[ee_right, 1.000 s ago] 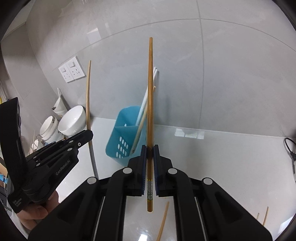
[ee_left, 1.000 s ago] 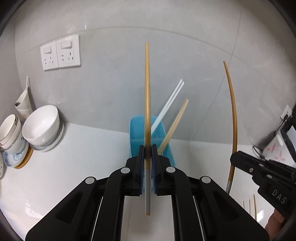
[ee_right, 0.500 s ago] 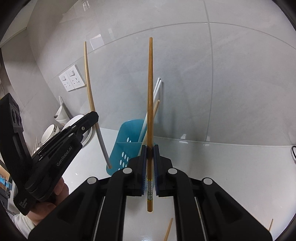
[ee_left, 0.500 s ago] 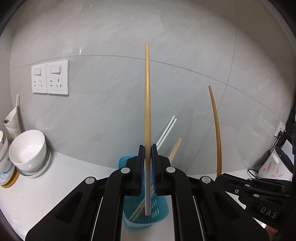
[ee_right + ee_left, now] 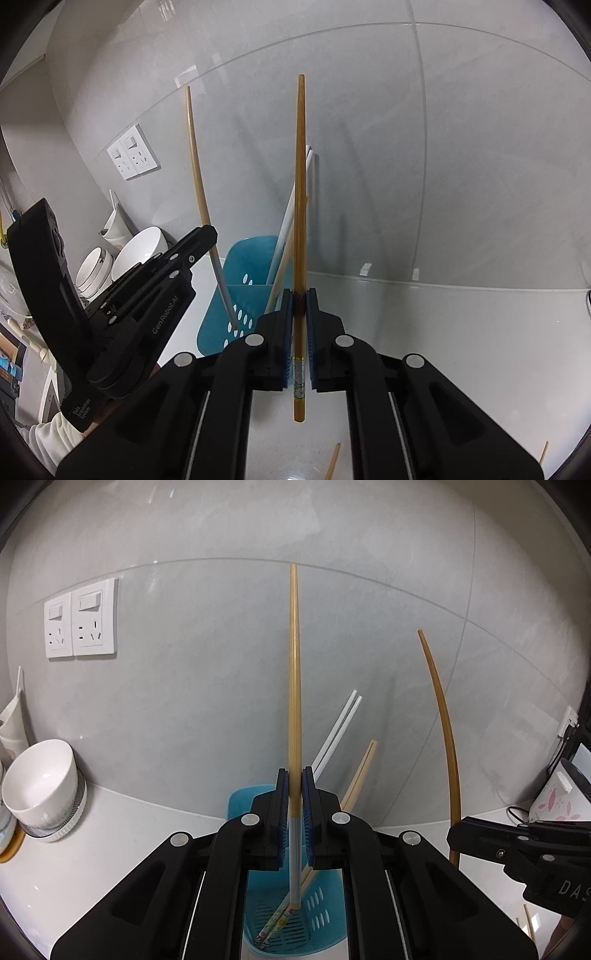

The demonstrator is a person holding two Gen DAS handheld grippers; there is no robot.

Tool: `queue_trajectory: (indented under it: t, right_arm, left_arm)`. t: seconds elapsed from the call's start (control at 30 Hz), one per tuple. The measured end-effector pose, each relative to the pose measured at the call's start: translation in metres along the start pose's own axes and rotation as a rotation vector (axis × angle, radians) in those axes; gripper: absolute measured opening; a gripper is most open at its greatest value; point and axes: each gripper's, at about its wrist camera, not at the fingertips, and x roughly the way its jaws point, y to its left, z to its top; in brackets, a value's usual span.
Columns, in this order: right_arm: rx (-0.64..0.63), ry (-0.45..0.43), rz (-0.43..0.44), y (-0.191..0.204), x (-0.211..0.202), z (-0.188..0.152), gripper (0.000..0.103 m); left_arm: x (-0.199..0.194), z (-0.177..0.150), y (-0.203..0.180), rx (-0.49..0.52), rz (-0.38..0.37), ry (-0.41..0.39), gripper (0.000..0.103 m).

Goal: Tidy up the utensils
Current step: 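Lower the chopstick into the blue holder and open the right gripper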

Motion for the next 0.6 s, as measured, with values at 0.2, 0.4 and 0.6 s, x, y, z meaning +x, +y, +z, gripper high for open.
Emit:
queue_trajectory:
  t: [0.2,0.4,0.6]
  right_arm:
    - [-0.005,-0.001,-0.002,0.003,0.002,0.002,0.006]
    - [-0.009,-0.006,-0.003,0.004,0.001,0.004,0.006]
    - [-0.002,-0.011,0.006,0.006,0.002,0.004,0.007]
  left_arm:
    - [0.009,-0.006,0.001,0.005,-0.005,0.032,0.007]
    - [0.012,-0.008,0.001,0.012,-0.001,0.066,0.010]
    - [0.003,-0.011,0.007,0.024,0.033,0.104,0.041]
